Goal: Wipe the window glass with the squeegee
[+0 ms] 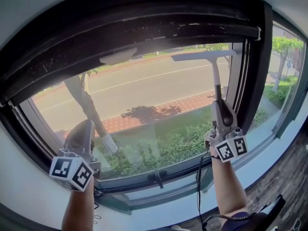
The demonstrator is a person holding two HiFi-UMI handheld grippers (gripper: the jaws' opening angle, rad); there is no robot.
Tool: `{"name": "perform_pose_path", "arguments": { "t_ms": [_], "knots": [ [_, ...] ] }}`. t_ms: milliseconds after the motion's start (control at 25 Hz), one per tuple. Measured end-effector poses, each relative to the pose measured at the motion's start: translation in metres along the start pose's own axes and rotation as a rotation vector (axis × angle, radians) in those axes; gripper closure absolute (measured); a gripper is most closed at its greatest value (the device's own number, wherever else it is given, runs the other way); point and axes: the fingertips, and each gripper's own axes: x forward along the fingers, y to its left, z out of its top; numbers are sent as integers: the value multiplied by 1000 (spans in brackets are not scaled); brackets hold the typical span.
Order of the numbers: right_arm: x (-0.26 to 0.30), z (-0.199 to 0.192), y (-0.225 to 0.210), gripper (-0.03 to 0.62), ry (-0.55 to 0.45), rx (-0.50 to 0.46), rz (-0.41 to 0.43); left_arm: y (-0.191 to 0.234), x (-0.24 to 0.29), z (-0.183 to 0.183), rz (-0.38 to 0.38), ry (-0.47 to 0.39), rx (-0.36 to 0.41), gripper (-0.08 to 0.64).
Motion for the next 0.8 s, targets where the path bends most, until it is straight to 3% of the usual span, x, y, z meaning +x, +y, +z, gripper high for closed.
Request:
{"name": "perform_pose_path", "arguments": {
  "t_ms": [440, 800],
  "knots": [
    [-25, -17, 2, 489, 53, 13, -14, -3, -25, -36, 12, 46, -32, 555],
    [-42, -27, 4, 491, 92, 15, -23, -16, -30, -53, -10, 77, 7, 555]
  ]
}}
